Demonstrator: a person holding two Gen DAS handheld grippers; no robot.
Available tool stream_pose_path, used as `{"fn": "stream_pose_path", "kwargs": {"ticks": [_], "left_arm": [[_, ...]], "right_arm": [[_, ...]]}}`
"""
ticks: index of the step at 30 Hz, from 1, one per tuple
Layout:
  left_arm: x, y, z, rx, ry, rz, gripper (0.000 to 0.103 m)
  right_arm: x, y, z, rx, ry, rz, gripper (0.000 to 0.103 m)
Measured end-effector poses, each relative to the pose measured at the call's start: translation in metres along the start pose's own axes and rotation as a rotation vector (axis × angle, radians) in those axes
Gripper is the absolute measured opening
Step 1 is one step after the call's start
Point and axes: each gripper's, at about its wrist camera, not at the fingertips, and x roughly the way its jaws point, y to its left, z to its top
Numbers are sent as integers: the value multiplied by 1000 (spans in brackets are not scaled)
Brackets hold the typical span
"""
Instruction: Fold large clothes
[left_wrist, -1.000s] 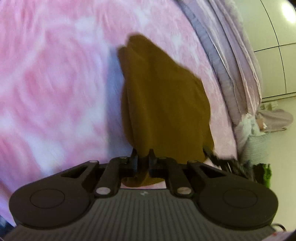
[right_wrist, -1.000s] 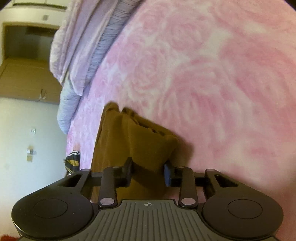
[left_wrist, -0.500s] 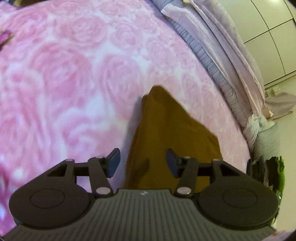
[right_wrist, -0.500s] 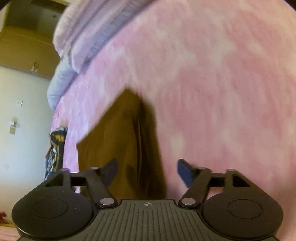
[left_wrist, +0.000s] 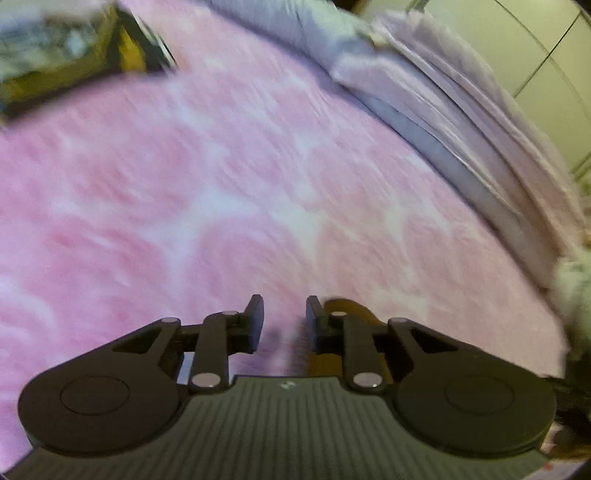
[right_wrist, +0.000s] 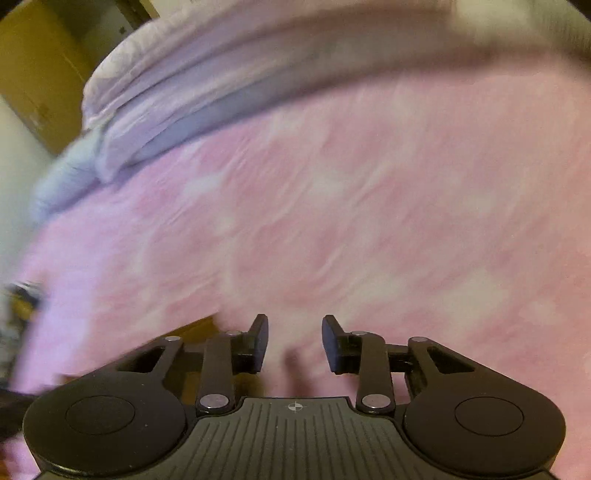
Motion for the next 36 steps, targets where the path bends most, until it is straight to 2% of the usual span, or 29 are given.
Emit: {"fn": "stream_pose_path", "kwargs": {"ticks": [2, 5, 8, 10, 12, 15, 20, 22, 25, 27, 36], "left_arm": [[-22, -15, -5, 78, 6, 9, 19], [-48, -57, -31, 276, 112, -34, 19], [-66, -91, -68, 408, 206, -87, 19], [-65, -102, -88, 428, 253, -99, 19], [-54, -106, -103, 425, 294, -59, 19], [-39, -110, -115, 464, 289, -15, 24], [-39, -119, -104, 424, 331, 56, 27], [-47, -122, -96, 394, 364, 101, 28], [-59, -130, -89, 391, 406, 175, 35], [-68, -134, -86, 384, 415, 189, 39], [-84, -134, -87, 373, 442, 206, 43]], "right_arm": [[-22, 8, -2, -61, -6, 14, 30], [-57, 31, -21, -183, 55, 127, 30], [-82, 61, -57, -334, 109, 188, 30], [-89, 68, -79, -413, 136, 185, 30], [-82, 72, -100, -480, 172, 163, 30], [-59, 68, -119, -567, 191, 132, 30], [-52, 67, -100, -530, 284, 131, 34], [-64, 66, -90, -480, 317, 111, 40], [-77, 63, -72, -396, 349, 93, 51], [-90, 61, -64, -348, 366, 103, 61], [-106, 65, -65, -345, 410, 121, 63]]}}
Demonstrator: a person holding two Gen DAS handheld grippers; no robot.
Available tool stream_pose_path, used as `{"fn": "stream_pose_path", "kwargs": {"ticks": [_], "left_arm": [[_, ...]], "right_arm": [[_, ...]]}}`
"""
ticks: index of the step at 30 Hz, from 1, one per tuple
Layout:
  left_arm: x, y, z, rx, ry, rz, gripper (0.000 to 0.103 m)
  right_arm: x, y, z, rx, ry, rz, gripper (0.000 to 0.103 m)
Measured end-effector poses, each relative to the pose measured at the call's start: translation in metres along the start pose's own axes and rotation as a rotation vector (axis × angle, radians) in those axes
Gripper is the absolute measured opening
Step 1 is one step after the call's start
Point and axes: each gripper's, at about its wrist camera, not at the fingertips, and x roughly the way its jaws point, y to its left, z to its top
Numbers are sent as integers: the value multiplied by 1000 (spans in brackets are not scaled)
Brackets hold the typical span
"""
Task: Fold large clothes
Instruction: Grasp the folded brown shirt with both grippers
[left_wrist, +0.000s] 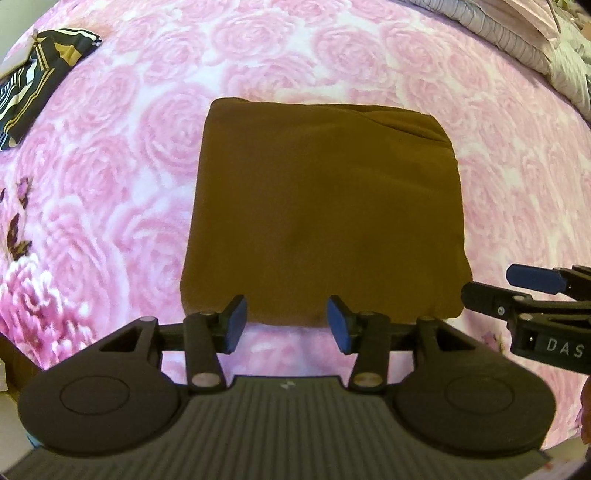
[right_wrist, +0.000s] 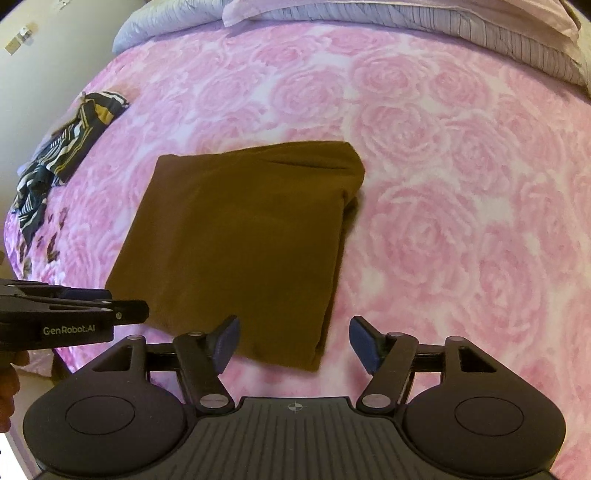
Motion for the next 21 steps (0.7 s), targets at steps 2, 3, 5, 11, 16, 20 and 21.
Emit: {"fn": "stream_pose_path", "kwargs": {"ticks": [2, 3, 5, 11, 16, 20, 21], "left_arm": [[0, 5, 0, -2, -1, 0, 43], [0, 8, -1, -3, -4, -3, 44], [-2, 18, 0, -15, -28, -15, 47], [8, 79, 17, -112, -128, -55, 59], [66, 135, 33, -288, -56, -349, 58], [99, 152, 38, -365, -43, -520, 55], [103, 156, 39, -377, -56, -563, 54]], "right_arm": [[4, 0, -1, 4, 5, -4, 63], [5, -1, -1, 8, 4, -5, 63], [6, -5, -2, 24, -7, 1, 63], [19, -40, 4, 176, -79, 87, 63], [61, -74, 16, 323, -88, 239, 63], [94, -97, 18, 447, -101, 384, 63], [100, -104, 18, 478, -114, 426, 63]]}}
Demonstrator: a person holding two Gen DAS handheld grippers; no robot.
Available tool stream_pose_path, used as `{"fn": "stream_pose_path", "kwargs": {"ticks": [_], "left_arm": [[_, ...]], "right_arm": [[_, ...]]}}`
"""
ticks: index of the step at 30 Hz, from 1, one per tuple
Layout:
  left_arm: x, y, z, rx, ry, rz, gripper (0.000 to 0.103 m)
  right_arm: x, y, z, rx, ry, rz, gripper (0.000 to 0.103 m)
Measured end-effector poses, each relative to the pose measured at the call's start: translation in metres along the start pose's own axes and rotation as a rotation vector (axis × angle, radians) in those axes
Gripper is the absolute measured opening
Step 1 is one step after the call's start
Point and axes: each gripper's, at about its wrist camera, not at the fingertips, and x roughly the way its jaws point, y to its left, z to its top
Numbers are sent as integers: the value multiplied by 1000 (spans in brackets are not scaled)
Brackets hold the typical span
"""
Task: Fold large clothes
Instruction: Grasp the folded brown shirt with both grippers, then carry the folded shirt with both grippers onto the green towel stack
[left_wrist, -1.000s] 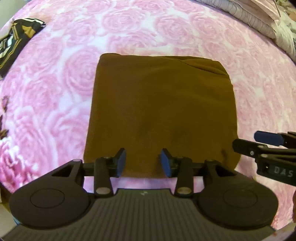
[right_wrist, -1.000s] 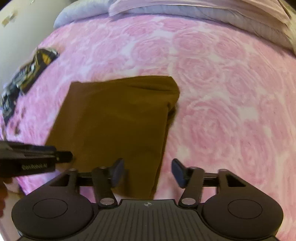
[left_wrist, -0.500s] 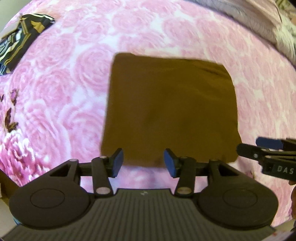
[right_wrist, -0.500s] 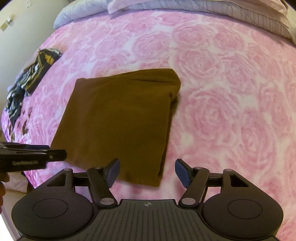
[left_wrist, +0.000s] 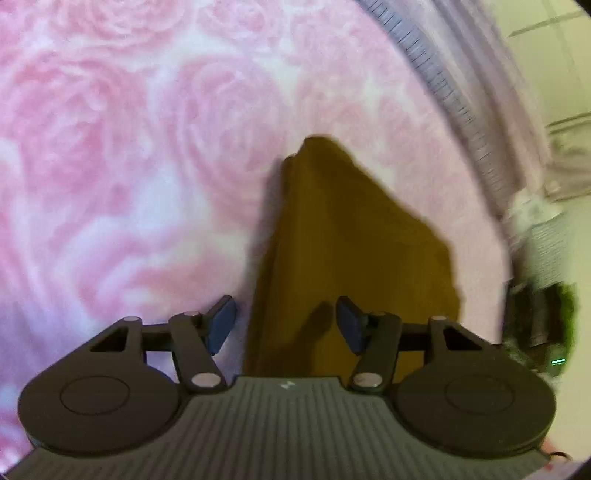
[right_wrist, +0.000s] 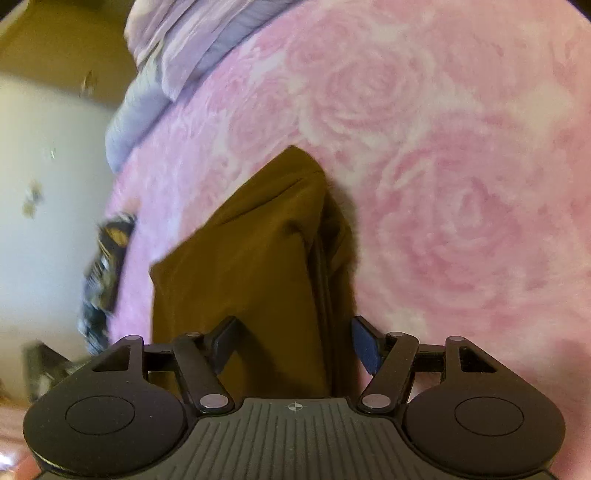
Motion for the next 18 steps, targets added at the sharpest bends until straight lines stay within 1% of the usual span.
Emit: {"fn": "stream_pose_path", "kwargs": {"ticks": [1, 3, 5, 6, 7, 8, 9, 10, 12, 13, 15, 18], "left_arm": [[2, 4, 3, -13, -3, -36, 53], [7, 11, 10, -36, -9, -105, 44], [17, 15, 17, -51, -6, -142, 41], [20, 15, 19, -49, -8, -156, 37], [23, 14, 22, -36, -5, -150, 27], [25, 13, 23, -19, -4, -153, 16], [27, 12, 25, -9, 0, -167, 11], [28, 9, 26, 4, 5, -163, 10], [24, -3, 28, 80, -9, -145, 9], [19, -10, 28, 109, -17, -139, 8], [6, -28, 25, 152, -31, -157, 8], [-16, -63, 19, 211, -31, -159, 8]], "right_arm": [[1, -6, 3, 15, -9, 33, 63], [6, -15, 10, 58, -16, 89, 63], [11, -21, 17, 89, -28, 121, 62], [14, -21, 21, 96, -34, 133, 62], [17, -19, 24, 83, -40, 136, 60], [19, -16, 26, 59, -42, 122, 45], [21, -12, 27, 25, -41, 112, 32], [23, -11, 27, 24, -40, 117, 30], [20, -3, 22, 23, -67, 93, 23], [16, 1, 19, 13, -83, 83, 22], [3, 12, 10, -6, -120, 55, 21], [-36, 25, -6, 11, -202, 57, 21]]}}
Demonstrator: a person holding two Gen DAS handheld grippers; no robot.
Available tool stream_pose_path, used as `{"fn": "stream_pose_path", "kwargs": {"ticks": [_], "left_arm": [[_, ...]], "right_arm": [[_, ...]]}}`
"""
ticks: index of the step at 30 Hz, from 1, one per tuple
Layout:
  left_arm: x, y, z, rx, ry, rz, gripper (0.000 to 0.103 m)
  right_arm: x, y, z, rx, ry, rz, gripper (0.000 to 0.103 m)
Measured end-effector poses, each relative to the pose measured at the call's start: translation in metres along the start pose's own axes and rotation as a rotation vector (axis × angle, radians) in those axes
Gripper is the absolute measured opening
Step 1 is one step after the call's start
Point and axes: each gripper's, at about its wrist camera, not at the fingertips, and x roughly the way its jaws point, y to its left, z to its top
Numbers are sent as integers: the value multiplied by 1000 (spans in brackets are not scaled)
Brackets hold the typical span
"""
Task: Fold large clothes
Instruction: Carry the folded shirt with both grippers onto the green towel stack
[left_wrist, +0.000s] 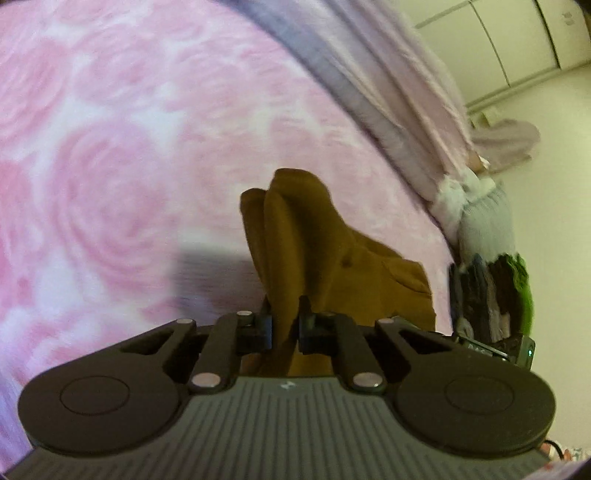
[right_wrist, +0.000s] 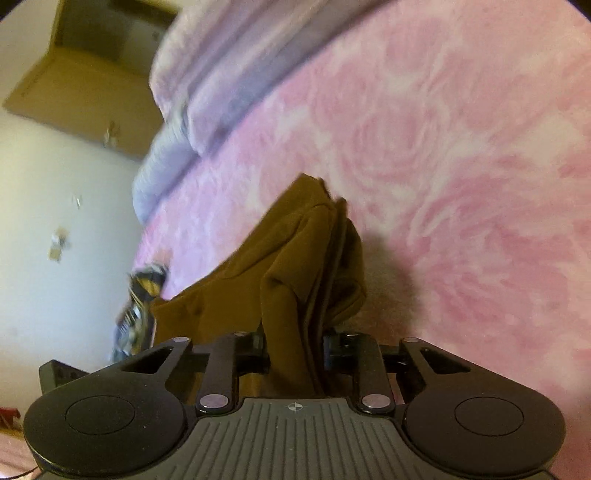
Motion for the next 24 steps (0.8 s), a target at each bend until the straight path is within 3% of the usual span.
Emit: {"fn": "stream_pose_path", "kwargs": {"ticks": [5, 9, 16, 20, 24], "left_arm": [[-12, -112, 8, 151, 16, -55, 8], [11, -222, 3, 305, 46, -139, 8], [118, -429, -40, 388, 90, -298, 8], [189, -535, -65, 340, 108, -380, 8], [255, -640, -66, 337, 99, -431, 8]], "right_arm": [[-98, 20, 10, 46, -138, 12, 21], [-203, 20, 32, 78, -284, -10, 21], [-391, -27, 96, 71, -481, -102, 21], [-489, -71, 157, 65, -551, -151, 21], [-569, -110, 233, 57, -583, -180, 21]]}}
